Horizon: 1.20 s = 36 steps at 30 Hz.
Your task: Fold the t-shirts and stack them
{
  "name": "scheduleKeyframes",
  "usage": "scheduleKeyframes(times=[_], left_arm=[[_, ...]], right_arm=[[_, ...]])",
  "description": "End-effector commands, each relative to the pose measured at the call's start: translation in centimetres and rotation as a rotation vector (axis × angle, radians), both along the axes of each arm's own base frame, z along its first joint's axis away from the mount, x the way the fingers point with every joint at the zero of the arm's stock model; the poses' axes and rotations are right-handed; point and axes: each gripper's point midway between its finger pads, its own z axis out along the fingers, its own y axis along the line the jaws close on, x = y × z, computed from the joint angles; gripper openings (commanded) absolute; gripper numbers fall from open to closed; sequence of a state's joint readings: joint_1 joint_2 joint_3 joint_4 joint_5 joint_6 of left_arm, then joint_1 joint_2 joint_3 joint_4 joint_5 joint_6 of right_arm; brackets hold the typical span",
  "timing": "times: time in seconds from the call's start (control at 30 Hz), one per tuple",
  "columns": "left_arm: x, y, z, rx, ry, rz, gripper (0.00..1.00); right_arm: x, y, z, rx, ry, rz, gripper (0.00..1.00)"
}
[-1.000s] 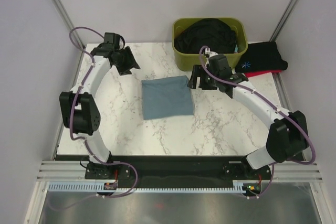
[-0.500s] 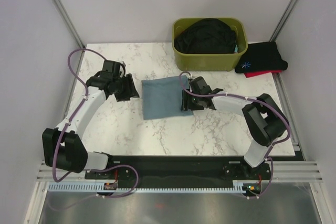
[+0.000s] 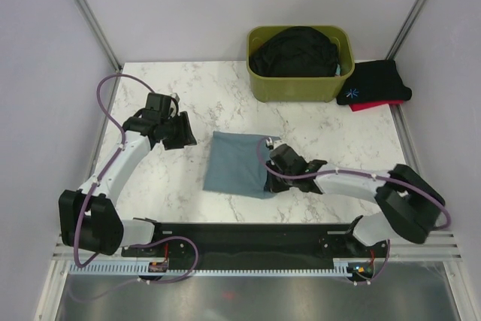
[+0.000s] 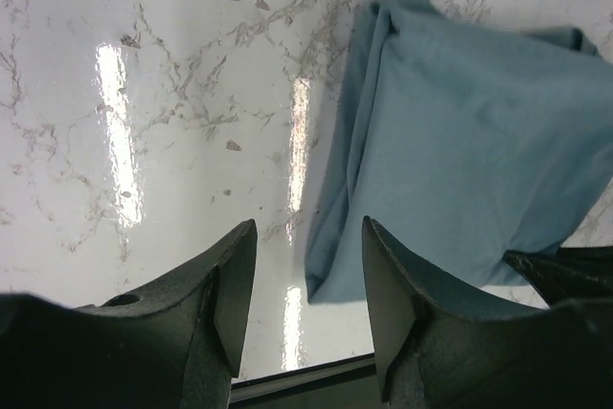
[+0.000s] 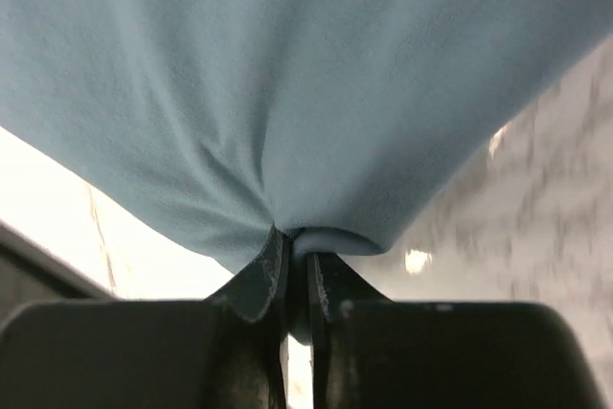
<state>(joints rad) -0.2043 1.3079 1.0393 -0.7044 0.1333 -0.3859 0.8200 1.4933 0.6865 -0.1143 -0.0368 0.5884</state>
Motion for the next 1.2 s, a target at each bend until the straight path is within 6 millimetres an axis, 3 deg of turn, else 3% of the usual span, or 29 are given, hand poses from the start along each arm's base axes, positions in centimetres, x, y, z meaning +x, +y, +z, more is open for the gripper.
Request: scheduleKeyframes(times=[0.0,0.03,0.07,0.1,0.17,0.3,0.4,0.6,0.9,1.07,1.17], left_arm=[[0.4,0.1,0.6,0.011,-0.051,-0.037,0.55],[0.3,0.0,0.6,0.005,-0.051,-0.039,0.55],[0.3,-0.1,0.7,0.002,-0.053,-0.041,0.55],[0.2,-0.1,0.6,-0.002,-0.050,-0.040,0.55],[0.2,-0.2,0.7,-0.005,-0.054,-0.041,0.55],[-0.1,0.0,1.1,0.004,-0.068,-0.040,0.54],[-0.7,-0.3,1.8,-0.015,-0.089,-0.068,0.54],[-1.8,0.9,1.1,0.041,-0.100,-0.061,0.54],[-2.0,0.8,1.0,0.029,-0.103,-0.063,0.54],[-2.1,0.5,0.8,0.015,-0.097,-0.075,0.54],[-2.0,0.4,0.8,0.012,-0.098,-0.079,0.54]], right_arm=[[-4.2,-3.8,-0.4,-0.074,0.066,0.004,0.15],[-4.9,-4.8,-0.3,-0.096,0.080,0.001,0.26],[-4.8,-5.0,1.0,-0.075,0.050,-0.006,0.46],[-4.8,-5.2,1.8,-0.069,0.038,-0.008,0.83],[-4.5,-5.7,3.7,-0.060,-0.012,-0.026,0.98],[-1.8,-6.0,8.4,-0.058,-0.138,-0.097,0.98],[0.1,-6.3,9.5,-0.088,-0.196,-0.130,0.98],[5.7,-7.4,6.9,-0.125,-0.161,-0.203,0.98],[11.6,-5.8,2.1,-0.030,-0.091,-0.193,0.98],[12.2,-5.2,1.3,0.097,-0.049,-0.188,0.98],[11.9,-5.2,2.3,0.130,-0.055,-0.185,0.97]])
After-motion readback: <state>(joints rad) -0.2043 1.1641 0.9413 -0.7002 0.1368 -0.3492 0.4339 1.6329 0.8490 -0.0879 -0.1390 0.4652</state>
